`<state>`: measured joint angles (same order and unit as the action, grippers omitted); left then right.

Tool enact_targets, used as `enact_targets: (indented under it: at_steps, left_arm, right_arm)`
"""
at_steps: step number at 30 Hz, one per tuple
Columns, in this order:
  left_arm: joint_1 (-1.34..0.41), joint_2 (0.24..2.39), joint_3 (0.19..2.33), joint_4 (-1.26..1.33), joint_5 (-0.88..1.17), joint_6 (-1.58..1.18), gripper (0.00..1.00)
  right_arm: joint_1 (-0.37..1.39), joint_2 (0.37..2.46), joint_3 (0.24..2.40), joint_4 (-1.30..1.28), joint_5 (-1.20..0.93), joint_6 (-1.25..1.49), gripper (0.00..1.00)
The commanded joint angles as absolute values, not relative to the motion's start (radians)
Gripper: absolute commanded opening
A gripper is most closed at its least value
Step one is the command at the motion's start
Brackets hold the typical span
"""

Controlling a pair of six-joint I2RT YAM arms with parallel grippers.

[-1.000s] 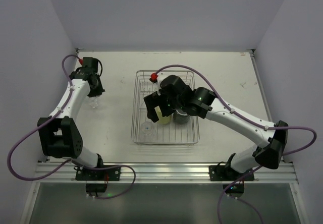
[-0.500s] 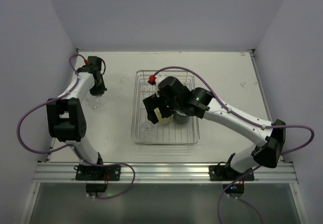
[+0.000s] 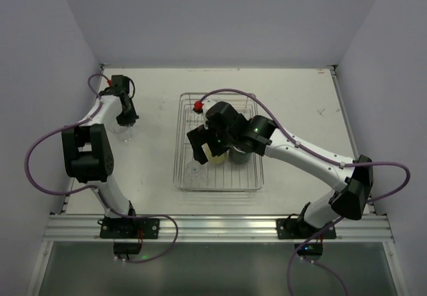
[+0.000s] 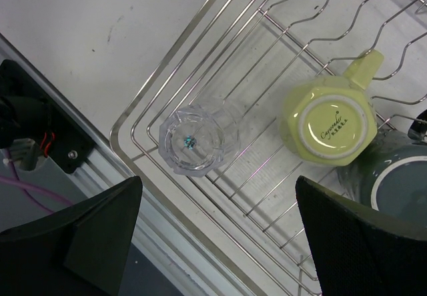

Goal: Unload the cups from the dish rack

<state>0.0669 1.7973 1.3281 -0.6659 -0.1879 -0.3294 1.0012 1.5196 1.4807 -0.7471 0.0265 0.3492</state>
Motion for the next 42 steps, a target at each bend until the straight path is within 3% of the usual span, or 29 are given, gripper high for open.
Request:
enact_targets:
  at_steps: [1,5,8,12,24,42]
  left_arm:
    - [0.072,1.807,1.347,-0.612,-0.179,-0.324,0.00]
    - [0.074,1.824,1.347,-0.618,-0.167,-0.324,0.00]
    - [0.074,1.830,1.347,-0.621,-0.166,-0.322,0.09]
    - [0.074,1.819,1.342,-0.627,-0.167,-0.324,0.32]
    - [0.075,1.658,1.290,-0.649,-0.121,-0.344,0.72]
    - [0.074,1.253,1.229,-0.634,0.133,-0.386,0.83]
  right_arm:
    - [1.006,1.532,1.508,-0.732,0.005,0.337,0.99]
    - [1.008,1.549,1.525,-0.744,-0.020,0.342,0.99]
    - [1.014,1.560,1.542,-0.762,-0.006,0.348,0.99]
    - [1.031,1.569,1.552,-0.778,-0.005,0.350,0.99]
    - [1.094,1.690,1.601,-0.871,0.046,0.360,0.99]
    - [1.101,1.798,1.589,-0.827,-0.041,0.256,0.99]
